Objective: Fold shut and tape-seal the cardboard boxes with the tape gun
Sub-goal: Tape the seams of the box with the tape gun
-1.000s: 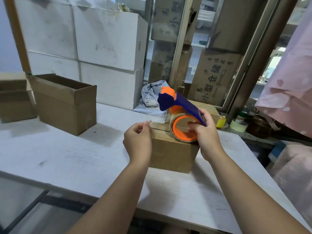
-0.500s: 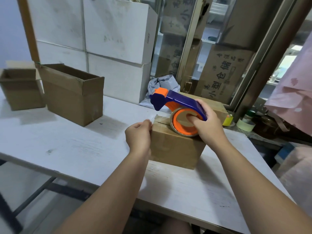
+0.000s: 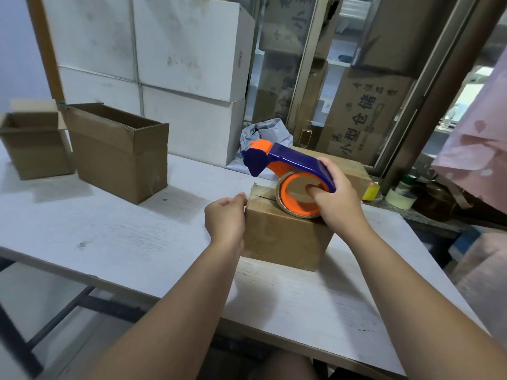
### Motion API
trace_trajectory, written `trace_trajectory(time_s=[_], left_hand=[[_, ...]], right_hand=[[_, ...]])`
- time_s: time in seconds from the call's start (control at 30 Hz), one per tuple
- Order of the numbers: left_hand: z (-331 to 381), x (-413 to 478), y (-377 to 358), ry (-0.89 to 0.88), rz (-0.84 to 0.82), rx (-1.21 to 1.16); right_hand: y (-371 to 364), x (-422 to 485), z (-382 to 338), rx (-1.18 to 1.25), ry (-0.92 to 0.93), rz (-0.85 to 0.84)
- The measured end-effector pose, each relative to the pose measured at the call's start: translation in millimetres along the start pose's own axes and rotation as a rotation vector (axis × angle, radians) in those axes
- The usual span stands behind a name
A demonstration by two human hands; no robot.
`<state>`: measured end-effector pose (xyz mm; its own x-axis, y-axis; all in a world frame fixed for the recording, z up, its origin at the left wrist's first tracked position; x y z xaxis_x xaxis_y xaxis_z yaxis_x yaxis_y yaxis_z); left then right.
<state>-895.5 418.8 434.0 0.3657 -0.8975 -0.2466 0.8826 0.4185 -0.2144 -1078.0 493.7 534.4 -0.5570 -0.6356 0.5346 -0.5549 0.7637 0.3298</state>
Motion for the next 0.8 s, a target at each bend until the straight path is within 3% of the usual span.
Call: trace_trajectory(time_s=[0.3, 0.53, 0.7, 0.8], left_hand=[[-3.4, -1.7, -3.0, 0.065, -0.049, 0.098], [-11.4, -12.6, -11.2, 0.396, -0.152, 0.023], [-16.7, -5.4, -12.8, 0.375, -0.031, 0.009], [-5.6, -4.0, -3.6, 0.106, 0.026, 0.009]], right_hand=[[0.3, -1.4, 3.3, 0.032, -0.035, 0.025], [-1.1, -1.4, 3.5, 0.053, -0.041, 0.018], [-1.8, -1.0, 5.6, 0.057, -0.041, 0.025], [-2.0, -0.6, 5.3, 0.06, -0.035, 0.026]])
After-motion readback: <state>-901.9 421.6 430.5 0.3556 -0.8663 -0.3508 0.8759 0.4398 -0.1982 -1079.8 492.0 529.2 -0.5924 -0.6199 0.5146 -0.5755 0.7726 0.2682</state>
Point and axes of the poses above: each hand's wrist, its own x-axis towards the middle knuckle, its own y-axis out of the back of the hand, z = x × y, the point moved 7 cm from there along x, towards the middle knuckle, and after that the axes turned 15 degrees about z, right-handed, at the moved point
